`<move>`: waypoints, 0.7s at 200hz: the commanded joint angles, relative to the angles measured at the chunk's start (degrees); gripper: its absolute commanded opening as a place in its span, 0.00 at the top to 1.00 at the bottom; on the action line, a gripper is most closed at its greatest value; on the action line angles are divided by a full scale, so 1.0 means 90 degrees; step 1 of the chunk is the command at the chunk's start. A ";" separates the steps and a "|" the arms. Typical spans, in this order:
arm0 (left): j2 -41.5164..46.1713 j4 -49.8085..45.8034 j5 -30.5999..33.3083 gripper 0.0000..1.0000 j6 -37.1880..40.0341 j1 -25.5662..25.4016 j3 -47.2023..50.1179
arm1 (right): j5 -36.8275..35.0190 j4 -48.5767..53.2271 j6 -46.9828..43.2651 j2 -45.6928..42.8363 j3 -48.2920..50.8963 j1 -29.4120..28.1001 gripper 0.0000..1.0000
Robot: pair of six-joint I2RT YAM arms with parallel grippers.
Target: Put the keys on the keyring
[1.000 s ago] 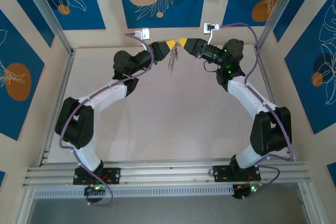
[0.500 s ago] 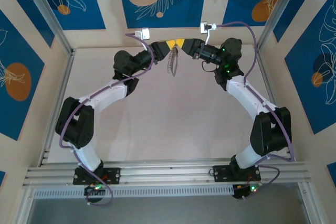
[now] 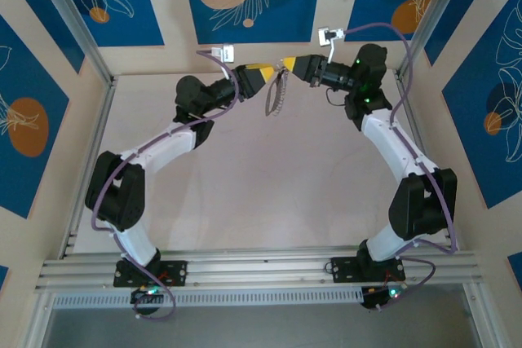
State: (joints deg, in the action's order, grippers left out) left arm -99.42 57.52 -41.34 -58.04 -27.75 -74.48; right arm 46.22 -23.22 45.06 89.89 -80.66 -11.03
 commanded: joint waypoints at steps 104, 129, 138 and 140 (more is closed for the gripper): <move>0.0090 -0.2796 -0.1942 0.47 0.1873 0.0332 -0.1373 | 0.2297 0.5295 -0.3857 0.0945 -0.2504 0.0162 1.00; 0.0035 -0.2841 -0.2043 0.49 0.1881 0.0320 -0.1412 | 0.2306 0.5299 -0.3864 0.0946 -0.2474 0.0132 1.00; 0.0004 -0.2836 -0.2066 0.49 0.1879 0.0310 -0.1422 | 0.2306 0.5303 -0.3874 0.0950 -0.2463 0.0124 1.00; 0.0004 -0.2836 -0.2074 0.49 0.1879 0.0310 -0.1429 | 0.2306 0.5302 -0.3874 0.0945 -0.2463 0.0122 1.00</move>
State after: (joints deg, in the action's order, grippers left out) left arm -99.44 33.12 -57.14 -43.03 -24.97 -85.03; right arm 64.36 22.46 11.86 98.50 -101.89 -9.63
